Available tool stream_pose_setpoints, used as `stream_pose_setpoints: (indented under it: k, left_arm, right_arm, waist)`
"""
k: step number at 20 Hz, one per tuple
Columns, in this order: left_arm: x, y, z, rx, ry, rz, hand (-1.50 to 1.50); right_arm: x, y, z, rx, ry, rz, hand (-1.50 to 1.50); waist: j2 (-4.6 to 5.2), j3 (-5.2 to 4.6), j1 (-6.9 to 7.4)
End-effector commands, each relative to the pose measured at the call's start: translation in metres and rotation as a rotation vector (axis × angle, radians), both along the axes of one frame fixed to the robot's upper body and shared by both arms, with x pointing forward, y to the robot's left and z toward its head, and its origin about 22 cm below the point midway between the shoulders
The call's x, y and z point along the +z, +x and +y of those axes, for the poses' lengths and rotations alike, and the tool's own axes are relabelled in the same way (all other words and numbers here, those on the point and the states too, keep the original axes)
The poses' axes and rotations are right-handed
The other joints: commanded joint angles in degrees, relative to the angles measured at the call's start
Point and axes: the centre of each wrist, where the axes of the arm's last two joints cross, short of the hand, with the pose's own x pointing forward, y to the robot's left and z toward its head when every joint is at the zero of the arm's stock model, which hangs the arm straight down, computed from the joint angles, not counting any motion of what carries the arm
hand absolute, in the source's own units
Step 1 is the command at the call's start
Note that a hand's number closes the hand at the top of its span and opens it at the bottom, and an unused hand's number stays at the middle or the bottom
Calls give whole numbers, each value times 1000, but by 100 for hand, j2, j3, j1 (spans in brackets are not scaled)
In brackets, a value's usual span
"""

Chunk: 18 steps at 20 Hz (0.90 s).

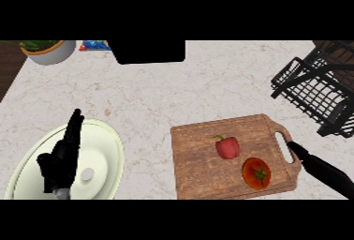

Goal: Pick the bell pepper from the cutting board and place it in the tiered basket

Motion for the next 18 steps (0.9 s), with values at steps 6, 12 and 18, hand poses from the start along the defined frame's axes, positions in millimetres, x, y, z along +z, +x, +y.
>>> stream_pose_setpoints:
  k: [6, 12, 18]
  left_arm:
    - [-26, -21, -6, 0, -23, 147, 0]
    - [-21, -14, -10, 3, -25, 146, 0]
    - [-28, -18, -18, -34, -25, 170, 0]
  right_arm:
    - [-16, -62, 10, 36, -321, 507, -150]
    - [-7, -73, 21, -119, -521, 671, -150]
    - [2, -73, 65, -222, -568, 732, -150]
  waist:
    - [97, -138, 127]
    - [137, -140, 252]
    - [128, -117, 321]
